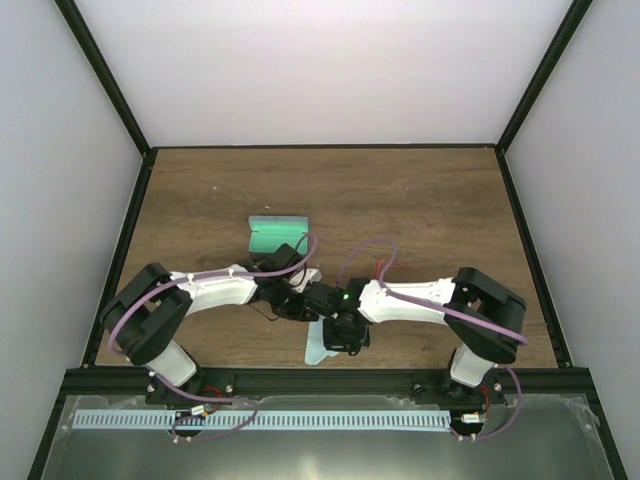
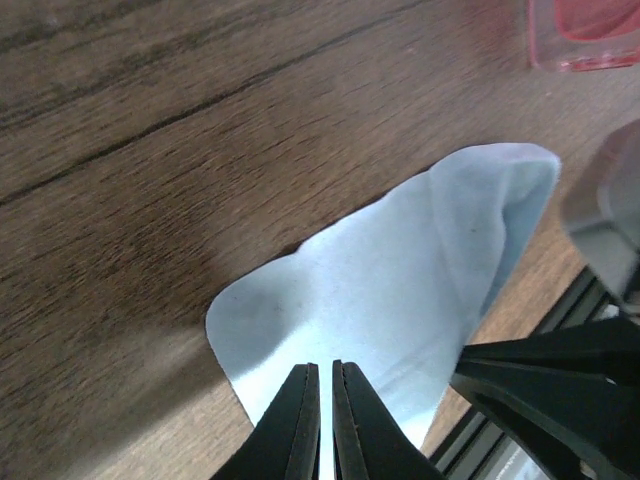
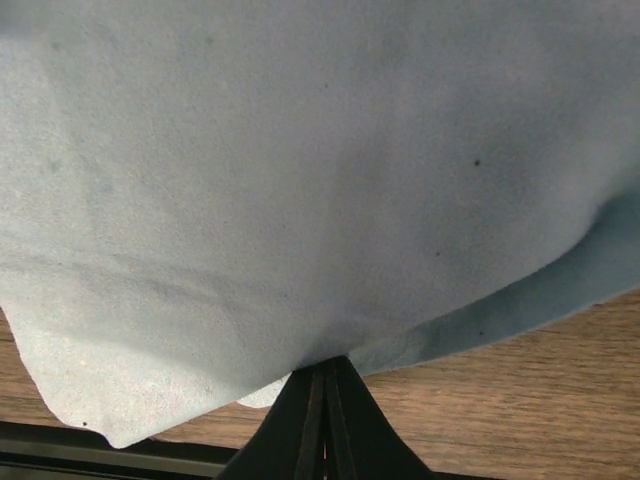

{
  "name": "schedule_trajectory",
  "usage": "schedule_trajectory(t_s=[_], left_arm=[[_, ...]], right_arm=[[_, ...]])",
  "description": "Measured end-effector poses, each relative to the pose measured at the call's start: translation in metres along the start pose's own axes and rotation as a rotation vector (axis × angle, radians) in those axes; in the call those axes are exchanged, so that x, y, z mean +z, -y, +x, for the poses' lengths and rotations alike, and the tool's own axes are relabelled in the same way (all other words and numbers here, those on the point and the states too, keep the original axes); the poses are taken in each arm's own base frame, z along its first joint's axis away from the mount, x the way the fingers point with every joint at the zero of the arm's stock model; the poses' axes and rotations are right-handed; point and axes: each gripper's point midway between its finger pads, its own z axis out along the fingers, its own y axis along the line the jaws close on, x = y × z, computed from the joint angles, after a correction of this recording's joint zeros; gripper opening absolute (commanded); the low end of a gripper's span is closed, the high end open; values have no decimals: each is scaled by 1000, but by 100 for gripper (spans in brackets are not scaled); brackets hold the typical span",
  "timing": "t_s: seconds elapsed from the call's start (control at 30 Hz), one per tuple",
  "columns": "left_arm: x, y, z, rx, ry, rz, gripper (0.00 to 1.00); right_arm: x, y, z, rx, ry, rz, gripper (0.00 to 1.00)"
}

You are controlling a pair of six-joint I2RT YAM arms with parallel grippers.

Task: Organize the sunglasses
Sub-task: Adjust the glasses cleaning cloth at the center of the board.

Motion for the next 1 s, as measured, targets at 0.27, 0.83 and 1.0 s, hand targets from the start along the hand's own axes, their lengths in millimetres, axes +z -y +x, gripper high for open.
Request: schedule_trajectory(t_s=[0.27, 0.83, 1.0], left_arm=[[16, -14, 3, -6, -34, -79, 4], [9, -28, -24, 5, 43, -238, 4], [5, -36, -32, 14, 73, -293, 4]], right_arm=[[-1, 2, 0, 10, 6, 1, 2], [-1, 18, 8, 45, 1, 11, 1], [-6, 15, 8, 43, 8, -2, 2]])
